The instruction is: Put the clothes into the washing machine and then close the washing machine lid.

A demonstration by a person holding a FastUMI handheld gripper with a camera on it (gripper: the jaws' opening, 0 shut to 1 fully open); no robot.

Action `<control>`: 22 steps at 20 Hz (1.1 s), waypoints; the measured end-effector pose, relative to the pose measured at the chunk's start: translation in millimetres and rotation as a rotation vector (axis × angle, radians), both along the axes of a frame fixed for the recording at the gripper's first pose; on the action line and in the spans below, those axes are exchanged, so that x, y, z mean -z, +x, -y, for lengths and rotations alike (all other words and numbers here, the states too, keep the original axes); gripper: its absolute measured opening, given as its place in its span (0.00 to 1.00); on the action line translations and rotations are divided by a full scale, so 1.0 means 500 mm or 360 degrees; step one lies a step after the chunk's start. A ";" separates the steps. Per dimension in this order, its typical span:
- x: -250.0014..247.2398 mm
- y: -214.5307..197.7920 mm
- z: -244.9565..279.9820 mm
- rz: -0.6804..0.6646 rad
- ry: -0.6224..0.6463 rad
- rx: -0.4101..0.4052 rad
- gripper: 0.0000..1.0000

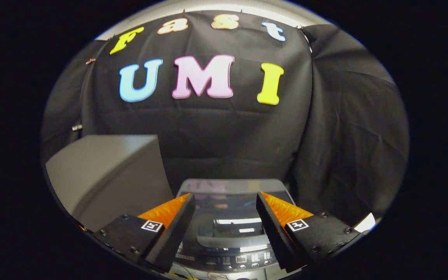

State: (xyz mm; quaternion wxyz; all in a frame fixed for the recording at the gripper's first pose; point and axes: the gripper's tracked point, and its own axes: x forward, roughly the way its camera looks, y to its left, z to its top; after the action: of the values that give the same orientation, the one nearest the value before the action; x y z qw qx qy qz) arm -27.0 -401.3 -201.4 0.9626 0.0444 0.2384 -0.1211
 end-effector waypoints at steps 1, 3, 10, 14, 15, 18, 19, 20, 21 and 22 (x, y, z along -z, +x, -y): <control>-0.052 0.019 -0.005 0.0105 0.0018 0.0012 0.99; -0.168 0.055 -0.007 0.0373 0.0024 0.0044 0.99; -0.341 0.083 -0.041 0.0740 -0.0022 0.0010 0.99; -0.327 0.102 -0.039 0.0691 -0.0005 0.0025 0.99; -0.323 0.105 -0.040 0.0670 -0.0005 0.0035 0.99; -0.330 0.104 -0.040 0.0652 -0.0003 0.0050 0.99; -0.334 0.105 -0.041 0.0663 -0.0008 0.0048 0.99; -0.336 0.101 -0.044 0.0672 -0.0014 0.0042 0.99; -0.336 0.099 -0.048 0.0670 -0.0019 0.0026 0.99; -0.334 0.099 -0.050 0.0658 -0.0024 0.0012 0.99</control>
State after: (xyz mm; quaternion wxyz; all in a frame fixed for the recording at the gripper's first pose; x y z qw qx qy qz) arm 22.7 -376.5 -34.5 0.9908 0.0620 0.0347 -0.1148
